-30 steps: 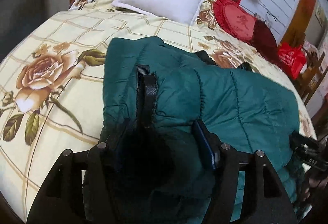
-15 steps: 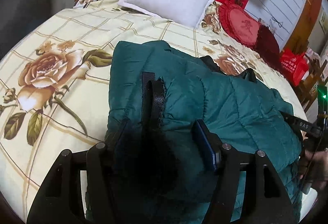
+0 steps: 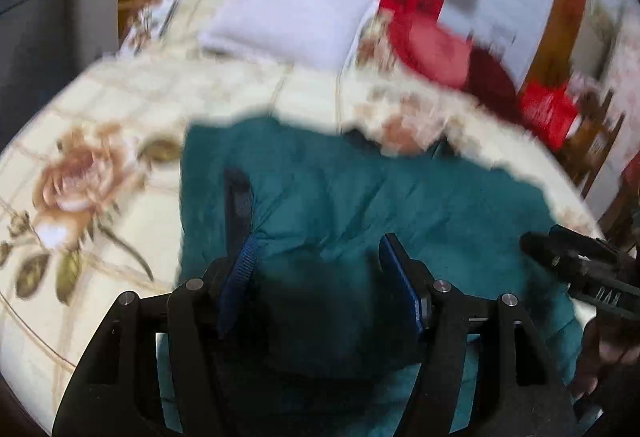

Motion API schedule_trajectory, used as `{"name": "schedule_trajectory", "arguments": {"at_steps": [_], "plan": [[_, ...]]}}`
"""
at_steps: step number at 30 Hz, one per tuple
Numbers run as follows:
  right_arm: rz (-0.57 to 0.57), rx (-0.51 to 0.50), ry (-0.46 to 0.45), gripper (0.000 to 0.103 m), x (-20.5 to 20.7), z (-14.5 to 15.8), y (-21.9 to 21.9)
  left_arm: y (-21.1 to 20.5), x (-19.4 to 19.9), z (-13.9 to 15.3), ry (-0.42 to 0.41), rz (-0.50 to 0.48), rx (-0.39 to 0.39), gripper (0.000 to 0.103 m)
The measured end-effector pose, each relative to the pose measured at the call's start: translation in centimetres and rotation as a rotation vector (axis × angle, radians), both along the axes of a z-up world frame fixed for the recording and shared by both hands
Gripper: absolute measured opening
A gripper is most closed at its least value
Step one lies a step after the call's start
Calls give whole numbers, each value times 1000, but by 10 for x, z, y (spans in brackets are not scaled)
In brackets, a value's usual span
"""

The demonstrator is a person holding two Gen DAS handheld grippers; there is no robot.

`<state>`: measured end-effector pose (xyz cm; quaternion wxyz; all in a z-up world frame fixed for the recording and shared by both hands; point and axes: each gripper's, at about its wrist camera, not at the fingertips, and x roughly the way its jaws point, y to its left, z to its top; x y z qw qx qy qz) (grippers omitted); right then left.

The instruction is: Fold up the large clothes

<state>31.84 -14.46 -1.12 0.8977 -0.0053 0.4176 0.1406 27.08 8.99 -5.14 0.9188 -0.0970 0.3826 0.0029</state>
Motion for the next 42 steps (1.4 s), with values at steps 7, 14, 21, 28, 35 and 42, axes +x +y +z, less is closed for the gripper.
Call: {"name": "schedule_trajectory", "arguments": {"at_steps": [7, 14, 21, 28, 35, 42], "plan": [[-31, 9, -25, 98, -1, -41, 3, 12, 11, -20, 62, 15, -30, 81], [-27, 6, -45, 100, -9, -40, 3, 6, 11, -23, 62, 6, -15, 87], [-25, 41, -38, 101, -8, -42, -4, 7, 9, -25, 55, 5, -27, 87], [-35, 27, -35, 101, -6, -42, -2, 5, 8, -25, 50, 4, -13, 87], [-35, 27, -34, 102, -5, -42, -2, 5, 8, -25, 50, 4, -22, 88], [-35, 30, -33, 102, -5, -42, -3, 5, 8, -25, 50, 2, -28, 88]]}}
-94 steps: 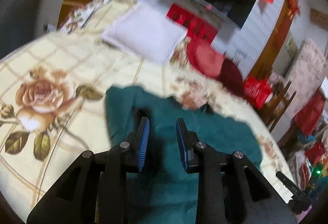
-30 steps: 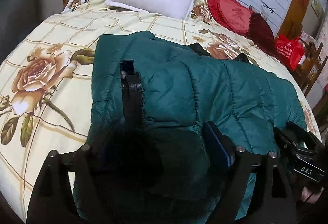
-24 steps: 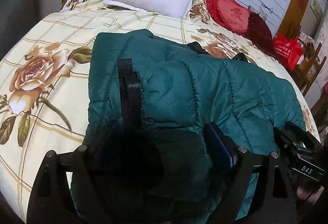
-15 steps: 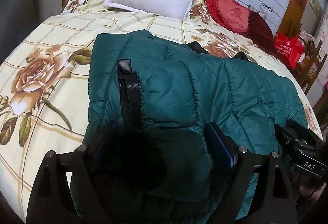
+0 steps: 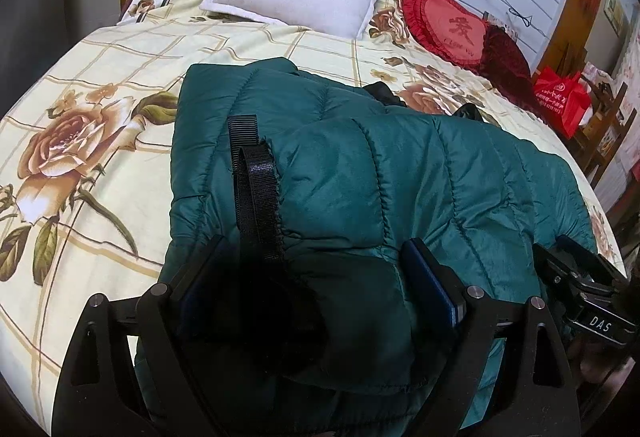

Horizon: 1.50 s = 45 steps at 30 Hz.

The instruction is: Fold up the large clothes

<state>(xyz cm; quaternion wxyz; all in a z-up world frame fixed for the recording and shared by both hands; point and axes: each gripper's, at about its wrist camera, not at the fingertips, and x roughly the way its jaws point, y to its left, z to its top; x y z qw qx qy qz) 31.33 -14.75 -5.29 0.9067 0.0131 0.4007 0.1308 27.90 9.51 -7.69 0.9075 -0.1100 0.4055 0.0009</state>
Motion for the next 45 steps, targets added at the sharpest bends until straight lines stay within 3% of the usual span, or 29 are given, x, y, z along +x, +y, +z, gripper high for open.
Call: {"name": "schedule_trajectory", "arguments": {"at_steps": [15, 19, 21, 24, 27, 30, 33, 36, 40, 45], "plan": [[0, 0, 2, 102, 1, 0, 0, 1, -2, 1, -10, -4, 4, 89], [-2, -12, 0, 102, 1, 0, 1, 4, -7, 12, -26, 3, -3, 88], [-8, -18, 7, 102, 1, 1, 1, 5, -13, 27, -74, 26, -3, 88], [25, -25, -11, 99, 1, 30, 4, 2, -20, 46, -163, 24, -25, 88], [-47, -19, -145, 99, 8, 73, -12, -15, -22, 57, -219, -35, -7, 88], [-133, -22, -88, 99, 37, 76, -24, -39, -13, 43, -154, -133, 35, 88], [-105, -24, 60, 99, 65, 46, -17, -49, 0, 18, -37, -140, 104, 89], [-110, -92, 183, 99, 77, 7, -6, -47, 2, 16, -30, -150, 98, 89], [-97, -108, 158, 99, 67, 14, -4, -44, -2, 17, -35, -153, 85, 88], [-97, -95, 30, 98, 25, 63, -35, -33, -20, 34, -91, -129, 12, 88]]}}
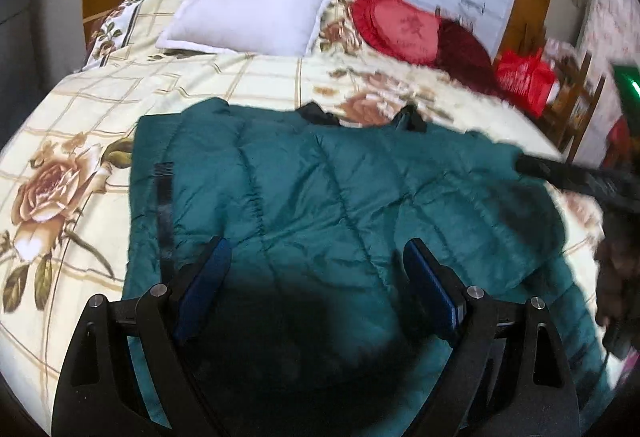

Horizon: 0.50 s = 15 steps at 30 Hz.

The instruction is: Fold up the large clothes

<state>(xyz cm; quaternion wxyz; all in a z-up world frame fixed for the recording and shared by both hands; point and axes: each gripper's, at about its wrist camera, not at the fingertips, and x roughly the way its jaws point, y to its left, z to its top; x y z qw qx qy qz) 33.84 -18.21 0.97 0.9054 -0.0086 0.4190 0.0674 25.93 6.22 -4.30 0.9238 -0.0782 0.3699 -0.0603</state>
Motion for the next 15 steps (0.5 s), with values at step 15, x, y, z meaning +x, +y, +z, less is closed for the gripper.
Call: {"name": "schedule_trajectory", "arguments": {"at_steps": [15], "plan": [[107, -12, 68, 98, -221, -30, -56, 53, -135, 11, -15, -20, 139, 88]]}}
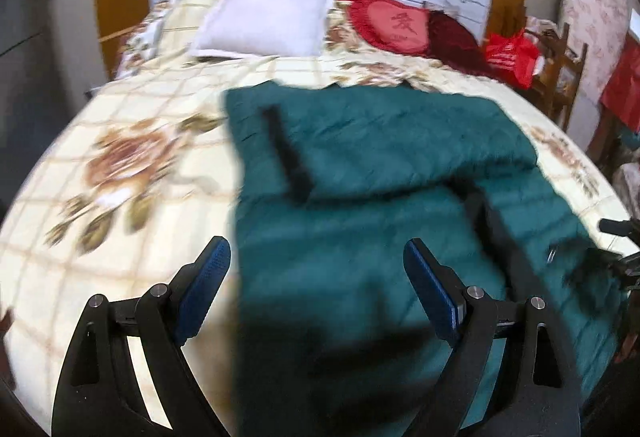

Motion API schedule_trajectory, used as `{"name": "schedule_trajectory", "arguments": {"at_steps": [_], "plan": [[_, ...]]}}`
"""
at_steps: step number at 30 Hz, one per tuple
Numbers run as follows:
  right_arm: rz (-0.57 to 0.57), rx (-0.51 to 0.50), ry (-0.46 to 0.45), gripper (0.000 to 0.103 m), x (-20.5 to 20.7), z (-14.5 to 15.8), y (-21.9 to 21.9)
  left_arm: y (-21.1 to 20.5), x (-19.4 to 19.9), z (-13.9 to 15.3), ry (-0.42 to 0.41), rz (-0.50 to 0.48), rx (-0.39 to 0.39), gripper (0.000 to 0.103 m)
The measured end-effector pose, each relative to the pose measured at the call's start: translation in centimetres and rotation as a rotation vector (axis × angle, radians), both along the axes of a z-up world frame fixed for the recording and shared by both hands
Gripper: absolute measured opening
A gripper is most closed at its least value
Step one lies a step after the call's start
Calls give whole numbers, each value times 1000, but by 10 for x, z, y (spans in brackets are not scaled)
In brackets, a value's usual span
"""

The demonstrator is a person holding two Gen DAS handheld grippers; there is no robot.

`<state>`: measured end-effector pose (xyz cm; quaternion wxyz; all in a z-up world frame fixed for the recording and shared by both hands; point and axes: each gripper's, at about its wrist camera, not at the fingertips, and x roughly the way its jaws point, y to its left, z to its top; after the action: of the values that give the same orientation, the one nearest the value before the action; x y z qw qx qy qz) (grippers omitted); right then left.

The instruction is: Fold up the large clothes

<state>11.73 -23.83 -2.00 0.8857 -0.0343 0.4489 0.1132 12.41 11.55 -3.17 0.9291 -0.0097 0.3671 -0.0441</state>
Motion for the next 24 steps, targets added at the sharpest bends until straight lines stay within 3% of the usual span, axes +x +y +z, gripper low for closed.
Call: {"name": "schedule_trajectory", "arguments": {"at_steps": [5, 9, 12, 15, 17, 20, 24], "plan": [[22, -9, -53, 98, -40, -15, -10, 44, -50, -14, 48, 81, -2, 88], [24, -1, -49, 99, -53, -42, -22, 60, -86, -33, 108, 90, -73, 88], [53, -2, -59, 99, -60, -43, -26, 53, -104, -43, 136, 63, -89, 88], [50, 9, -64, 99, -64, -44, -29, 44, -118, -56, 170, 23, -170, 89], [53, 5, -67, 99, -64, -45, -28, 37, -123, -55, 161, 5, -168, 91], [56, -11, -75, 99, -65, -45, -25, 27, -127, -53, 188, -101, -273, 91], [62, -13, -80, 99, -68, -45, -27, 13, -134, -51, 203, -158, -266, 91]]}}
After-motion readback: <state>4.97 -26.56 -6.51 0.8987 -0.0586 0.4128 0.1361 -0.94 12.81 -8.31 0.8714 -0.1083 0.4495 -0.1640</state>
